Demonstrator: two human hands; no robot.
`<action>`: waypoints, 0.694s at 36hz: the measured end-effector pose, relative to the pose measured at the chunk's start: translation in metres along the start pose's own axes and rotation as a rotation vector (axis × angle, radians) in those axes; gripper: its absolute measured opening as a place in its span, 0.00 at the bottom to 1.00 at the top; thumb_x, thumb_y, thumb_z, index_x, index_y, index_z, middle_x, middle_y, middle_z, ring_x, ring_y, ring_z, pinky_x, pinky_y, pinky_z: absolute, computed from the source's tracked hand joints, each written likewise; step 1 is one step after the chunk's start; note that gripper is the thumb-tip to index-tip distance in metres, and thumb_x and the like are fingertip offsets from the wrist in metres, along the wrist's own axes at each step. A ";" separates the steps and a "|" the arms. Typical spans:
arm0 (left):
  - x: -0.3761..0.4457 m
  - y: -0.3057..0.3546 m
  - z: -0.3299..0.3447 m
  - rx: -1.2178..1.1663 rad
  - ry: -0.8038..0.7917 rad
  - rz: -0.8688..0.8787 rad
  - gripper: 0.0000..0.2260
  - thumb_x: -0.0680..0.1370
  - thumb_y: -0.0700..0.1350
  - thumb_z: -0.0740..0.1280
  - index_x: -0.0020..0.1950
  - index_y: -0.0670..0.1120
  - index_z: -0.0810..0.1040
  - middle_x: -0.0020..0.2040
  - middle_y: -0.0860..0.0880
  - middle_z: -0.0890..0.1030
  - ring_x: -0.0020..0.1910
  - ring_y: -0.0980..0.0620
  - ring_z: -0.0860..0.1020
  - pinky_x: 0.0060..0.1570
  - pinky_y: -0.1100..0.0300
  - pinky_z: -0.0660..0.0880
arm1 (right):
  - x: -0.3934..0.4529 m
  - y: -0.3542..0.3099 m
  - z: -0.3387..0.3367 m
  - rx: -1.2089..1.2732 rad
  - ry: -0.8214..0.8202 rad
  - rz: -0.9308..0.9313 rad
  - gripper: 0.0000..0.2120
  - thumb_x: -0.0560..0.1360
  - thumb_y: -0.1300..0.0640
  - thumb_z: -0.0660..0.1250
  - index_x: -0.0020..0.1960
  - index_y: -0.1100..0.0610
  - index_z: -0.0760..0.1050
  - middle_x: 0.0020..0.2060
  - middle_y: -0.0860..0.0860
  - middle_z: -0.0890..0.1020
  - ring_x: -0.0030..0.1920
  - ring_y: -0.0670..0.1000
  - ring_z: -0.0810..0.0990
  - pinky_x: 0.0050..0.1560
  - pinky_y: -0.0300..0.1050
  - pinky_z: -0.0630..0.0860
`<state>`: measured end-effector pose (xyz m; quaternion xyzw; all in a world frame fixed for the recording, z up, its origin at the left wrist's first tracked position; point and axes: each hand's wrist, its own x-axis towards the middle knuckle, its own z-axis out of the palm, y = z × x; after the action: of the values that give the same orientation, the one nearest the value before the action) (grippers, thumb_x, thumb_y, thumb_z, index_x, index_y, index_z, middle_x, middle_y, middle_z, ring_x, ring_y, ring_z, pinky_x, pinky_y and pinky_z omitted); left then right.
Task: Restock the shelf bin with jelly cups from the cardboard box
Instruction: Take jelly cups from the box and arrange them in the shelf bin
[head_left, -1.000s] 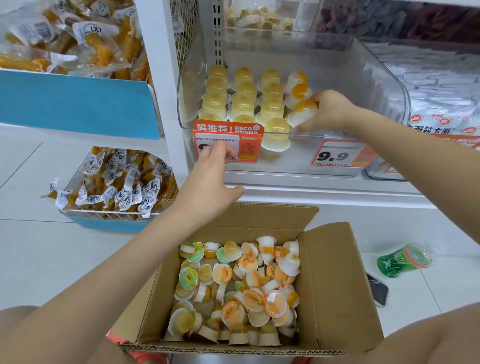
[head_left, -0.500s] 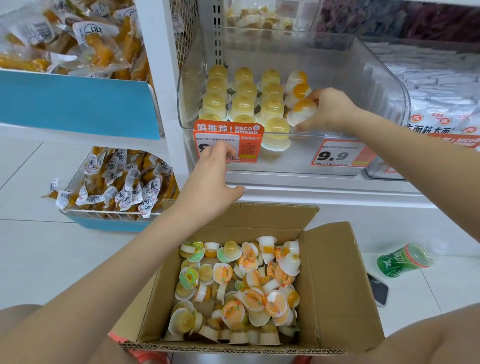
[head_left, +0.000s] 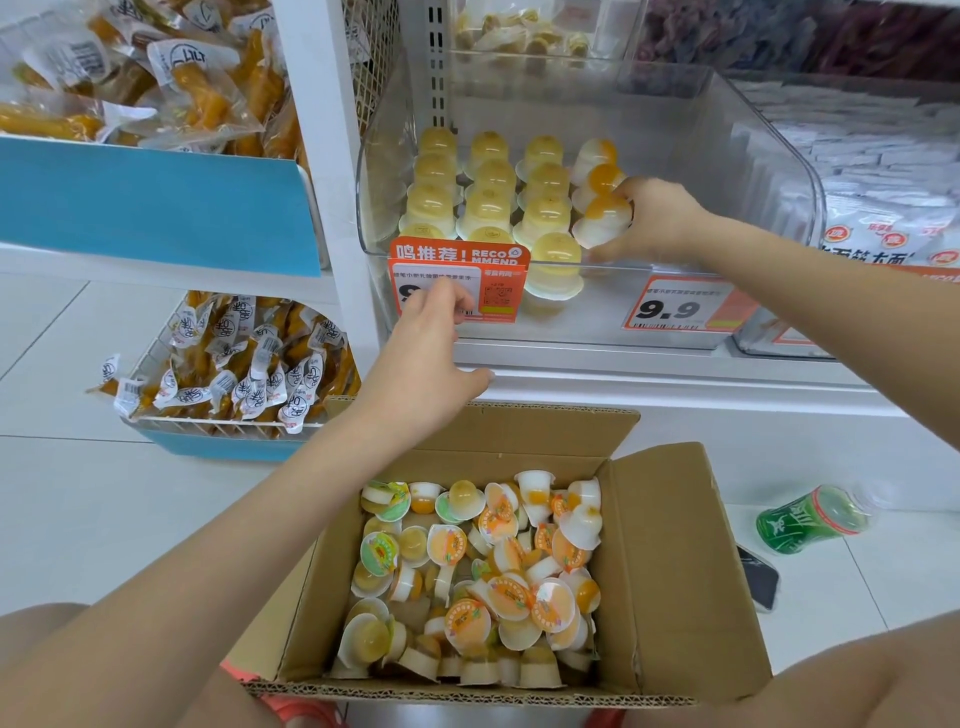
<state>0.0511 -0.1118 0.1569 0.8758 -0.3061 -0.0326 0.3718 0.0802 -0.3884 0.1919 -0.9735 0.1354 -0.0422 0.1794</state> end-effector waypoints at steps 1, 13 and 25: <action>0.000 0.000 0.000 -0.002 0.000 -0.002 0.23 0.70 0.42 0.74 0.59 0.48 0.66 0.55 0.53 0.66 0.54 0.55 0.70 0.52 0.64 0.66 | 0.001 0.001 0.000 0.009 -0.008 0.024 0.26 0.65 0.46 0.76 0.59 0.54 0.74 0.51 0.49 0.78 0.49 0.52 0.74 0.49 0.41 0.67; 0.001 0.000 0.003 0.000 0.006 -0.006 0.24 0.70 0.42 0.74 0.59 0.48 0.65 0.55 0.53 0.66 0.54 0.55 0.70 0.52 0.63 0.67 | 0.000 -0.001 -0.001 0.108 -0.038 0.026 0.24 0.67 0.52 0.76 0.60 0.56 0.74 0.49 0.49 0.77 0.50 0.51 0.75 0.49 0.40 0.67; -0.004 -0.002 0.004 0.018 -0.007 0.020 0.23 0.70 0.40 0.73 0.60 0.46 0.67 0.55 0.52 0.66 0.54 0.56 0.69 0.49 0.63 0.66 | -0.036 -0.007 -0.025 0.167 0.420 -0.060 0.20 0.68 0.53 0.75 0.55 0.59 0.74 0.46 0.50 0.76 0.46 0.51 0.77 0.49 0.42 0.74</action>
<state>0.0481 -0.1110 0.1520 0.8759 -0.3165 -0.0290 0.3631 0.0437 -0.3802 0.2168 -0.9286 0.1370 -0.2605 0.2260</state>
